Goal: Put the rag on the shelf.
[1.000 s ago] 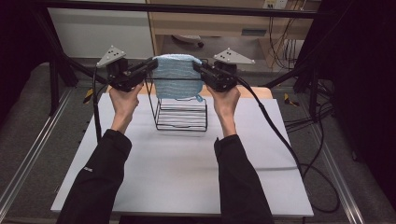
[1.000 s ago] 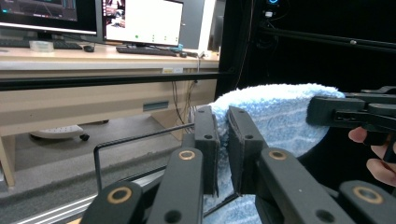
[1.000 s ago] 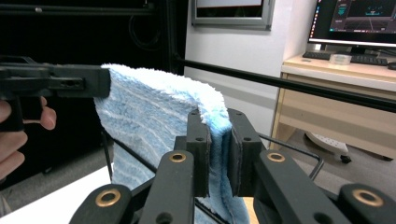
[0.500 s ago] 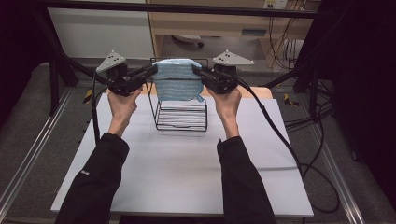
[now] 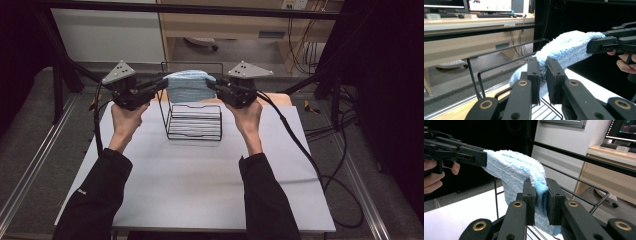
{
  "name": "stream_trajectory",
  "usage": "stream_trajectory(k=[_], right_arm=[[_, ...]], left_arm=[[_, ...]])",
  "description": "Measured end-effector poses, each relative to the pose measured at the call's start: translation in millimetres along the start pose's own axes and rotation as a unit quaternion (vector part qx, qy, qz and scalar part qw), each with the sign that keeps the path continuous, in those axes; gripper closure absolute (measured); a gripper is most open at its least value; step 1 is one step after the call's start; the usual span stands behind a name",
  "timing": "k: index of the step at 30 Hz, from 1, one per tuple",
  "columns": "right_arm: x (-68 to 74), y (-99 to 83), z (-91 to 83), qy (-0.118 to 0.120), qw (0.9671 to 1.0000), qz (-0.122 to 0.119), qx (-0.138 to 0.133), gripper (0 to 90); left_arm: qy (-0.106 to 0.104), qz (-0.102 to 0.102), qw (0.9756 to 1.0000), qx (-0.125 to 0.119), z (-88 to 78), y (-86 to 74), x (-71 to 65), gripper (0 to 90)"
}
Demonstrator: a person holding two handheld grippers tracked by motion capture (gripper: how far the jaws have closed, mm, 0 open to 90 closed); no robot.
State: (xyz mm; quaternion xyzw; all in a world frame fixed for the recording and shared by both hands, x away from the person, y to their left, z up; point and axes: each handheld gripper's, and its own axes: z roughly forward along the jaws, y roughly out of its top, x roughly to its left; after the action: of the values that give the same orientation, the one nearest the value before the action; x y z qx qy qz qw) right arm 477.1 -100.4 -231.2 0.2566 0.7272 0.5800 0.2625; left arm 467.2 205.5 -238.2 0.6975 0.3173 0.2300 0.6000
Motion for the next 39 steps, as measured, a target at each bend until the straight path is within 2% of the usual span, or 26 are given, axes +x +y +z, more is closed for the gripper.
stream_trajectory(k=[5, 11, 15, 18, 22, 26, 29, 35, 39], right_arm=[[2.5, -2.7, -1.0, 0.006, 0.9999, -0.011, 0.01, 79.6], [0.9, -8.8, -1.8, 0.015, 0.9998, -0.005, 0.009, 79.6], [1.8, -9.9, -1.9, 0.015, 0.9998, -0.007, 0.009, 79.7], [1.7, -11.2, -2.6, 0.016, 0.9998, -0.008, 0.009, 79.7], [3.1, -13.3, -3.5, 0.014, 0.9998, -0.014, 0.01, 79.6], [5.1, -14.3, -3.5, 0.013, 0.9997, -0.02, 0.01, 79.6], [5.8, -14.7, -3.8, 0.012, 0.9996, -0.024, 0.009, 79.5], [6.8, -15.6, -3.8, 0.012, 0.9994, -0.03, 0.011, 79.2], [7.2, -16.6, -4.6, 0.012, 0.9994, -0.032, 0.01, 78.9]], left_arm=[[-0.002, -0.007, 0.9999, 0.012, -1.7, -4.5, -1.1, 80.9], [0.006, -0.004, 0.9995, 0.03, -3.5, -1.1, -5.9, 80.0], [0.013, -0.013, 0.9993, 0.033, -8.1, 9.4, -6.1, 77.9], [0.017, -0.026, 0.9993, 0.02, -14.4, 22.1, -4.0, 77.9], [0.034, -0.033, 0.9987, 0.02, -16.5, 35.9, 0.8, 79.9], [0.044, -0.038, 0.9976, 0.039, -9.4, 44.7, 4.5, 84.5], [0.044, -0.036, 0.997, 0.052, -1.1, 46.2, 4.1, 87.2], [0.038, -0.031, 0.9955, 0.081, 16.5, 40.7, 0.1, 89.1], [0.032, -0.017, 0.9942, 0.101, 19.5, 35.9, -3.5, 89.1]])
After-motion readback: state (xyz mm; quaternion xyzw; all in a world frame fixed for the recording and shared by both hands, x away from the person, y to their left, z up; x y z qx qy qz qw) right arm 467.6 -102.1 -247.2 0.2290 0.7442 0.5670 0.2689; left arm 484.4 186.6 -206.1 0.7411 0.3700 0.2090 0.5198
